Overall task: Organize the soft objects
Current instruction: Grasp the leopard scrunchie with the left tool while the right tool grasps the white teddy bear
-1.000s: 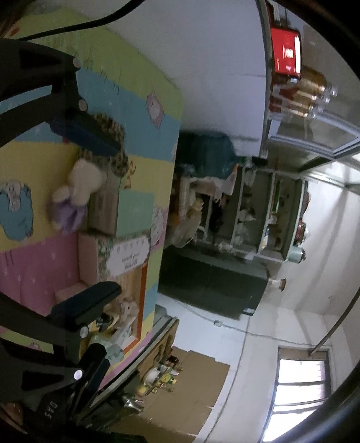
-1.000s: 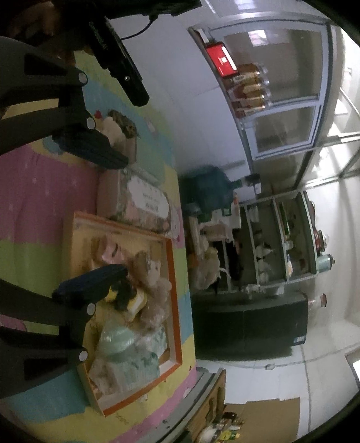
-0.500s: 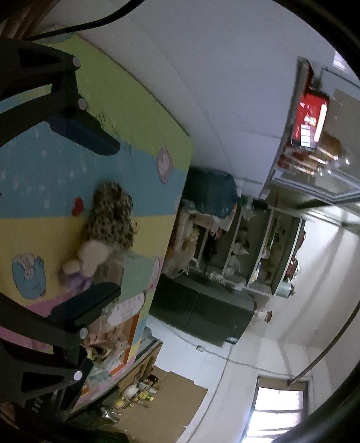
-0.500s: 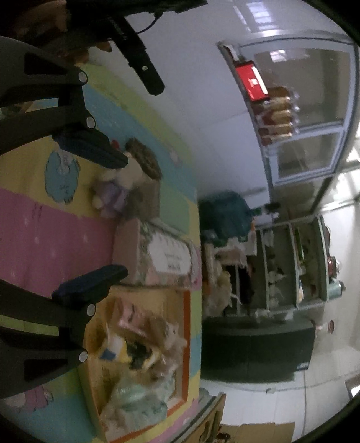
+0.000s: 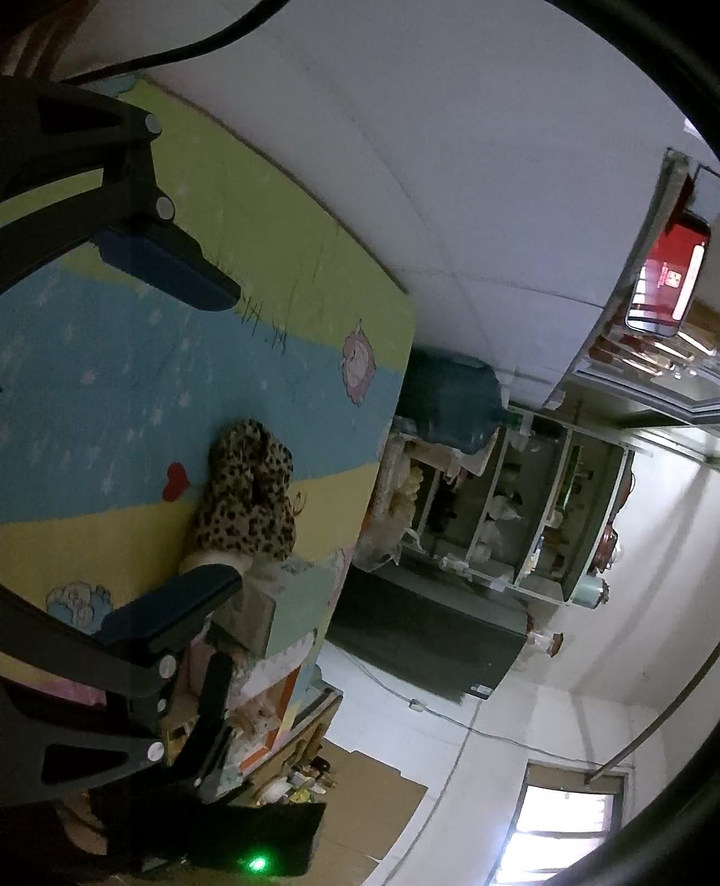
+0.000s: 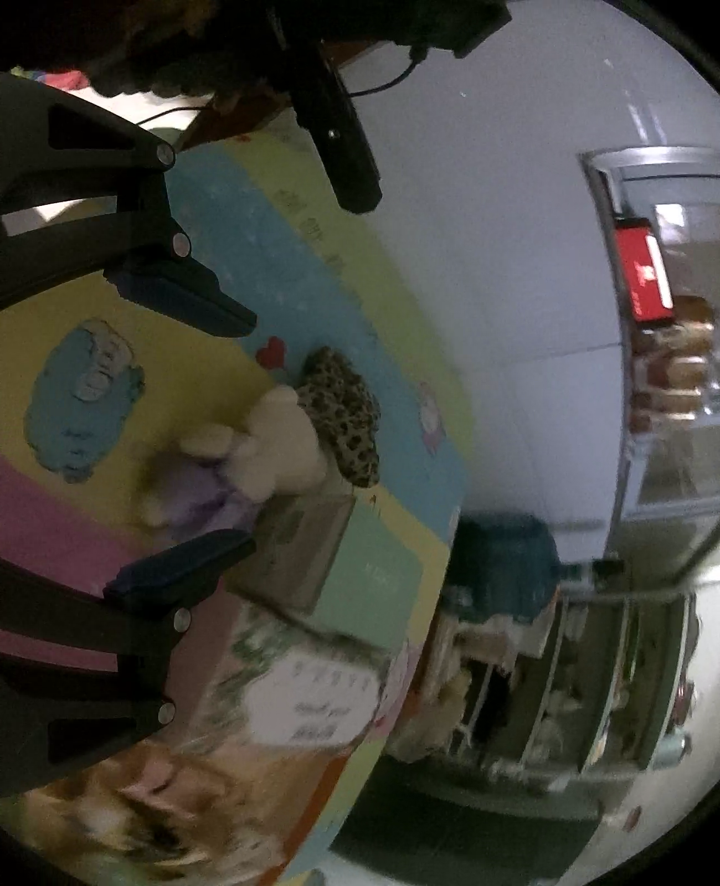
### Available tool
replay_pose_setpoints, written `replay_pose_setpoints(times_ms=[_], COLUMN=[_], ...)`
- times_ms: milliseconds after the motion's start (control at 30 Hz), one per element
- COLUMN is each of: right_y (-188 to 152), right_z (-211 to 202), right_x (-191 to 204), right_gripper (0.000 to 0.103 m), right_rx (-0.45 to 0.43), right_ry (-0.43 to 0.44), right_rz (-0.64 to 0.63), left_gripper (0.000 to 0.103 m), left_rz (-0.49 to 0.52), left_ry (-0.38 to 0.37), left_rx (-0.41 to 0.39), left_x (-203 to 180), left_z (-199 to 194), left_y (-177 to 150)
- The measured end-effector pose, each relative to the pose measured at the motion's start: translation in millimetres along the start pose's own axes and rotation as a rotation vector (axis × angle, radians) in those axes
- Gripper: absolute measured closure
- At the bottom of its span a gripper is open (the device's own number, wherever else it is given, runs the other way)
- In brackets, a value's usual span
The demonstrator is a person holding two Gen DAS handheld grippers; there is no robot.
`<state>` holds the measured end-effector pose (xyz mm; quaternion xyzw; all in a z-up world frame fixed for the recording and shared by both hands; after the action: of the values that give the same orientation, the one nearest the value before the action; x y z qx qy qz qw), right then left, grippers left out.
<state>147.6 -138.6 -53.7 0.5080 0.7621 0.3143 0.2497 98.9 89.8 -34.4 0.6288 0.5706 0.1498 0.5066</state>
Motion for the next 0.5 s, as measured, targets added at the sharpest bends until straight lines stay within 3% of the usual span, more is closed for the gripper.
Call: replay_pose_setpoints(times_ms=[333,367,433,500], right_y=[1,-1,-3,-3], right_z=[44,46,49,48], right_x=[10,12,14,13], right_gripper=[0.03,0.033,0.053,0.056], right_rx=[0.096,0.099,0.099,0.099], right_ry=[-0.026,-0.038,-0.088,-0.089], right_rz=[-0.135,-0.149,-0.167,-0.16], left_gripper=[0.01,0.01,0.01,0.01], left_rz=[0.027,0.03,0.03,0.033], left_ry=[-0.024,-0.028,-0.043,-0.06], left_rx=[0.072,0.082,0.109,0.142], left_x=[14,15,16,17], left_z=[32,37,49,65], left_y=[13,14,17,19])
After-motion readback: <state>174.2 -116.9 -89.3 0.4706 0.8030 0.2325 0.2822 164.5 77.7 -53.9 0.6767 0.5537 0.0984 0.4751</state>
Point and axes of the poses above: each gripper's, at about its wrist camera, not at the fingertips, and z roughly the way its jaws point, x to its left, y to its top, the point moved 1 cm from there along z, roughly the way its jaws point, and after that the axes turned 14 degrees about -y, right-handed, at the moved point
